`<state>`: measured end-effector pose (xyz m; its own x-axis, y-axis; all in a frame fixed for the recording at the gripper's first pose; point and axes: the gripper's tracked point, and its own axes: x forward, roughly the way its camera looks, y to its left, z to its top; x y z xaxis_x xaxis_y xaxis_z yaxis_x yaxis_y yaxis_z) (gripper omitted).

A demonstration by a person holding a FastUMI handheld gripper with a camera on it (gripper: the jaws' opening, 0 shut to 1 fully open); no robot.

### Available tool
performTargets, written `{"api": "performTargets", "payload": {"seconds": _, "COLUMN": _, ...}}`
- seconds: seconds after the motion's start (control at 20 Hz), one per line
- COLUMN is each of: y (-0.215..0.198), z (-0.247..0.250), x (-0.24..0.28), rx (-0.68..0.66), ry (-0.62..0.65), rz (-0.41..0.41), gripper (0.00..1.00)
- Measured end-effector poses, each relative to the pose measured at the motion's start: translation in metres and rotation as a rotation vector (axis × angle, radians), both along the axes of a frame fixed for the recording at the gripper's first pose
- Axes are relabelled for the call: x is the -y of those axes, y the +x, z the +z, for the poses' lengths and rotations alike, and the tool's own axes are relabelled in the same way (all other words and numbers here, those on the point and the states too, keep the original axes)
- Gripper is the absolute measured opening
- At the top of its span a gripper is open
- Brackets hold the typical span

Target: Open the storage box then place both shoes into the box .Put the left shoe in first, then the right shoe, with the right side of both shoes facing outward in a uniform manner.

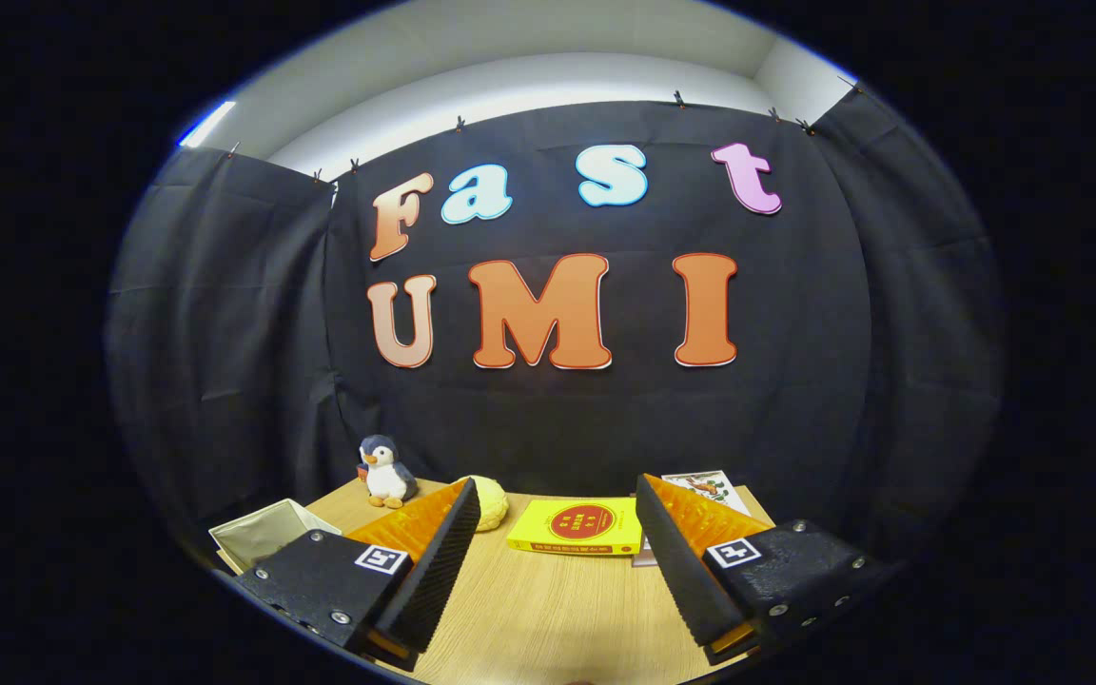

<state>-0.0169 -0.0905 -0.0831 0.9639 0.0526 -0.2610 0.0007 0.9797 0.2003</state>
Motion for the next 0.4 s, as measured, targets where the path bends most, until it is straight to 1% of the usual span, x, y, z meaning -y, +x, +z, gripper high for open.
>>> {"api": "performTargets", "payload": {"seconds": 0.15, "y": 0.010, "z": 0.006, "x": -0.006, "rx": 0.056, "ry": 0.021, "rz": 0.009, "gripper": 0.98}}
{"api": "performTargets", "payload": {"seconds": 0.4, "y": 0.019, "z": 0.007, "x": -0.015, "rx": 0.097, "ry": -0.003, "rz": 0.027, "gripper": 0.98}}
